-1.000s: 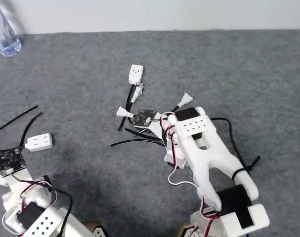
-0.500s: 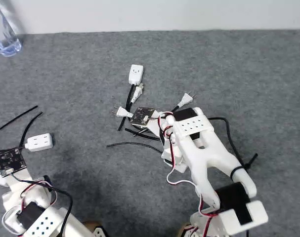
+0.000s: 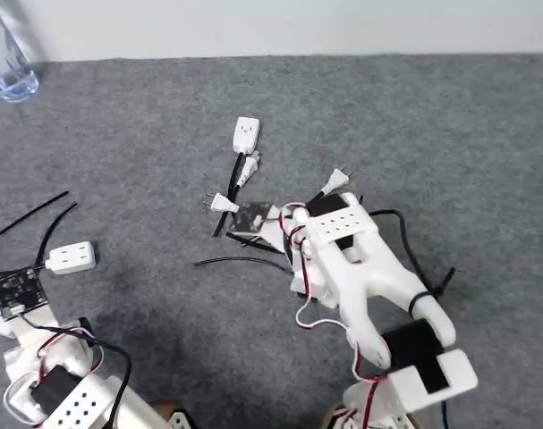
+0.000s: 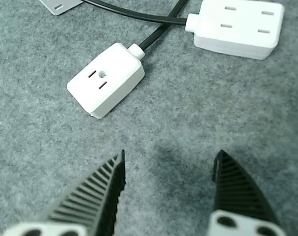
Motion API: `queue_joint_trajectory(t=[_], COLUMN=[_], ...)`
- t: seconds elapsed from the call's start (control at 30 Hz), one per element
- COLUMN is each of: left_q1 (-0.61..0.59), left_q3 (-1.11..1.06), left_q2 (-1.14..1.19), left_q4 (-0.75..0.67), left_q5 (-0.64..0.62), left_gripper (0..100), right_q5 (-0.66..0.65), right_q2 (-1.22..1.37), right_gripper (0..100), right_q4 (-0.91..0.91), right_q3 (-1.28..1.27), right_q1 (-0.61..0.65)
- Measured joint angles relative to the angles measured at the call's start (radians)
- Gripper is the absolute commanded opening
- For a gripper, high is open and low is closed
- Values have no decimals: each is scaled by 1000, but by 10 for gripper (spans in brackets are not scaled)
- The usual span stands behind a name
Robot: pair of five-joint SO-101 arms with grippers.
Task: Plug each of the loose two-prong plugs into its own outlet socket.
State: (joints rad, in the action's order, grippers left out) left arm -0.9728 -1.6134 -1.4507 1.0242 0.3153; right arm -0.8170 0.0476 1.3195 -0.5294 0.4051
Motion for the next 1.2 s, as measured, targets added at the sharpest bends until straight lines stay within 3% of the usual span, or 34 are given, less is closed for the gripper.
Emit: queue_joint_trajectory(t=[0.2,0.43,0.5,0.57,0.8,0.93,1.1,1.2], left_q1=[0,0,0,0,0,0,0,-98], left_q3=[0,0,0,0,0,0,0,12], left_q2=[0,0,0,0,0,0,0,0], left_q4=[0,0,0,0,0,0,0,0], left_q5=[0,0,0,0,0,0,0,-12], left_gripper=[276,276,276,276,276,276,256,216], right_q5=[-9,-9,-9,-9,-26,-25,26,32], right_q2=[0,-2,-2,-6,-11,-8,-6,11], right_gripper=[187,184,132,13,6,8,8,8], right_q4=[83,52,-3,-48,-97,28,242,319], right_q3=[-14,-32,-72,-106,-110,-6,302,477], right_q1=[46,52,54,51,51,120,224,279])
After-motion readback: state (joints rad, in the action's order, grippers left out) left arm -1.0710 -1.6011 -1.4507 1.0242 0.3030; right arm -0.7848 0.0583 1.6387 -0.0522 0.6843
